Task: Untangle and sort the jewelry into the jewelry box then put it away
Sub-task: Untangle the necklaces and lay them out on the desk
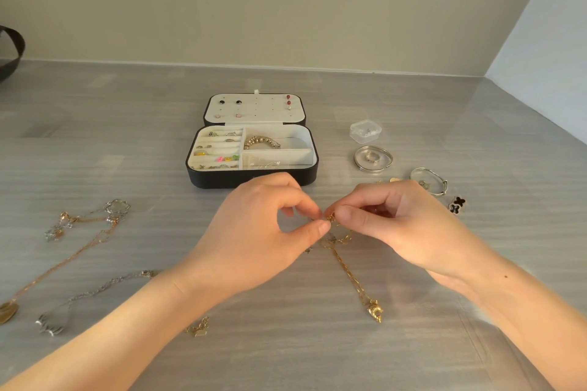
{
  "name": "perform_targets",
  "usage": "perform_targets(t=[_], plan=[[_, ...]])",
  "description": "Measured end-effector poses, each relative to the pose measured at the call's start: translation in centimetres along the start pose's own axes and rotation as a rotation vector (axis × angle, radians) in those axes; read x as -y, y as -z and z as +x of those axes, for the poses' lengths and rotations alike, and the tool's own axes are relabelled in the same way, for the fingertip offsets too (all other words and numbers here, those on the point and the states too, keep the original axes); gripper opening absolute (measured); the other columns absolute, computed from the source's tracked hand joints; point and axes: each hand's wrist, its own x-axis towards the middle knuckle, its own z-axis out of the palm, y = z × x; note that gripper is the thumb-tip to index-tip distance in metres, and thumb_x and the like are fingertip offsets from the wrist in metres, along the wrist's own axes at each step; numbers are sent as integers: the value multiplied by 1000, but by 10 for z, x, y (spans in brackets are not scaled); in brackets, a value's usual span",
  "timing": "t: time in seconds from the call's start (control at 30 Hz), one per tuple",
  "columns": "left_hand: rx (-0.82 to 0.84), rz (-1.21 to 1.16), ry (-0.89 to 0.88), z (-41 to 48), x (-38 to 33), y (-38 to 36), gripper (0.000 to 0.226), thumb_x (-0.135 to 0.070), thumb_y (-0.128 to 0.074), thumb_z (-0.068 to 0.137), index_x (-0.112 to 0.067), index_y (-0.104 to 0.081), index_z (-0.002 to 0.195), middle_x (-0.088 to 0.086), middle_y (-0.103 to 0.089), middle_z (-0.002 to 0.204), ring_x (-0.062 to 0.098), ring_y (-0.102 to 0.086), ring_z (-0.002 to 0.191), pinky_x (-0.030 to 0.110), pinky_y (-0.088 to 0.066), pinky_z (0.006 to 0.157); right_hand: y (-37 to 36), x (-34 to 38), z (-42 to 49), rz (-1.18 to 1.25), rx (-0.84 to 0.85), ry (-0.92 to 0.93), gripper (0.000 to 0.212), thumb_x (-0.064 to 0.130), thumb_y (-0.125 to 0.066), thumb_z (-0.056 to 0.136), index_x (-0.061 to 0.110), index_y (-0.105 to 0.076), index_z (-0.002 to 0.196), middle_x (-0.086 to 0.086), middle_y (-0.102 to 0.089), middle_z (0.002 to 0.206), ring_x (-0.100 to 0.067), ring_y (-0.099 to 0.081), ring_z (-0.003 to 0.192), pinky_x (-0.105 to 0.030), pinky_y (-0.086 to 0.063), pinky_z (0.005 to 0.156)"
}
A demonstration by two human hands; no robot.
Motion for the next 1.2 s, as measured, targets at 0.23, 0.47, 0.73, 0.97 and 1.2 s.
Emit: perform_targets(t=[0.23, 0.47, 0.73, 0.97, 1.2], plan=[[101, -210, 74, 0, -4, 0, 11, -32, -71, 78, -32, -67, 69, -15, -64, 77, 5, -58, 75, 17, -44, 74, -2, 0, 2, 23, 23, 63, 21, 44, -65, 69, 30, -76, 80, 4, -68, 83, -33, -56, 89, -47, -42, 81], [133, -320, 158, 2, -5, 4, 8, -24, -73, 74, -25, -70, 67, -11, -66, 71, 11, -59, 74, 28, -46, 76, -3, -1, 2, -236, -82, 169, 6, 40, -67, 78, 37, -72, 76, 17, -61, 89, -2, -56, 89, -10, -33, 72], [122, -335, 161, 3, -4, 5, 10, -35, -66, 64, -26, -71, 64, -14, -63, 67, 6, -54, 68, 28, -43, 72, -5, -4, 2, -295, -53, 236, 16, 44, -55, 79, 33, -66, 77, 15, -63, 85, -7, -56, 85, -6, -33, 73], [92, -289, 140, 3, -5, 4, 13, -34, -63, 65, -24, -71, 64, -15, -62, 68, 5, -55, 68, 23, -36, 75, -5, -2, 1, -355, -37, 212, 21, 52, -51, 75, 36, -64, 75, 21, -64, 80, -5, -55, 80, -7, -33, 70], [96, -267, 125, 3, -5, 4, 13, -33, -62, 66, -24, -71, 63, -12, -63, 71, 3, -55, 67, 17, -36, 73, -5, -2, 0, -367, -36, 229, 18, 50, -52, 74, 36, -63, 72, 21, -62, 78, -6, -55, 79, -7, -32, 71]])
